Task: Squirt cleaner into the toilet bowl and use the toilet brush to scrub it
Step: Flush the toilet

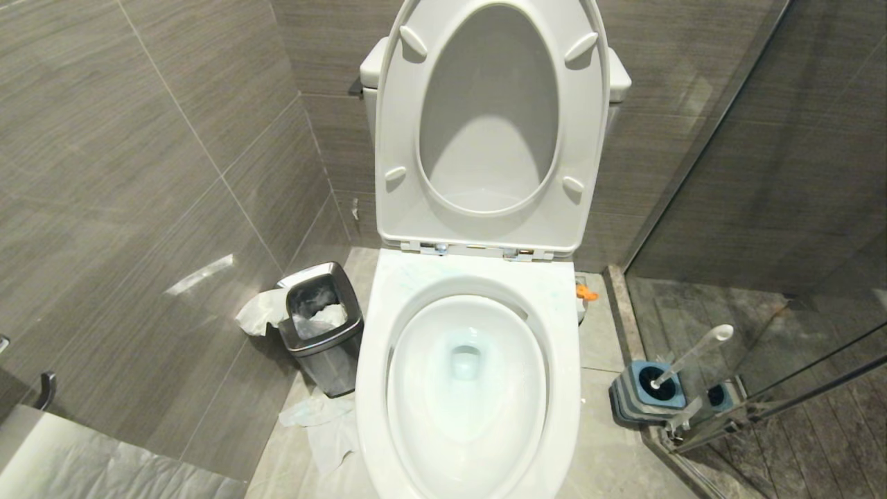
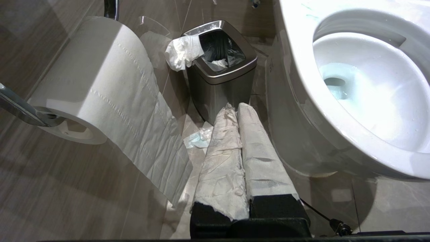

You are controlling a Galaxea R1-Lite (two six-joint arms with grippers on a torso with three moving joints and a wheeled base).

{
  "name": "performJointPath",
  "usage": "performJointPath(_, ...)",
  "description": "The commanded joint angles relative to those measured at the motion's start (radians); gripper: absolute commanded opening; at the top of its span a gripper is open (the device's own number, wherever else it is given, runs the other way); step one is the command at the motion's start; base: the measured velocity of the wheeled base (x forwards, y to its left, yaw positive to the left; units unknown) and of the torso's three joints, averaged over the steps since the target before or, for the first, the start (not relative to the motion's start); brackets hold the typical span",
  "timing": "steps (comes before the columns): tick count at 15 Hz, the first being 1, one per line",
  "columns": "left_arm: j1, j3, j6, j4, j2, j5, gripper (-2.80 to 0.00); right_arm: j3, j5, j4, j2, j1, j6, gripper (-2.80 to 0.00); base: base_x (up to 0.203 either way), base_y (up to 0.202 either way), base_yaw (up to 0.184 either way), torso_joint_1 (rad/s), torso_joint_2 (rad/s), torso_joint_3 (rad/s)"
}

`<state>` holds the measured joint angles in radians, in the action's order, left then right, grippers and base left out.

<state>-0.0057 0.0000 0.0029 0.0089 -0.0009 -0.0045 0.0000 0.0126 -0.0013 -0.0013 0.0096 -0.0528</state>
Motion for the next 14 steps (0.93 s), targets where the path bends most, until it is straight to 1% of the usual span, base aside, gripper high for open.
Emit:
performJointPath(1,0.0,0.003,0.0,0.0,0.001,0.0,-2.8,0.0,0.0,0.0,0.001,0.0,-0.001,-2.8,0.0,0.0,0.0,0.0,0.0,0.0)
performJointPath(10,0.0,0.003,0.0,0.0,0.001,0.0,-2.8,0.0,0.0,0.0,0.001,0.001,-0.001,-2.8,0.0,0.0,0.0,0.0,0.0,0.0)
performJointPath(14,0.0,0.0,0.013,0.005,0.002,0.0,-2.8,0.0,0.0,0.001,0.001,0.001,-0.001,-2.8,0.0,0.0,0.0,0.0,0.0,0.0)
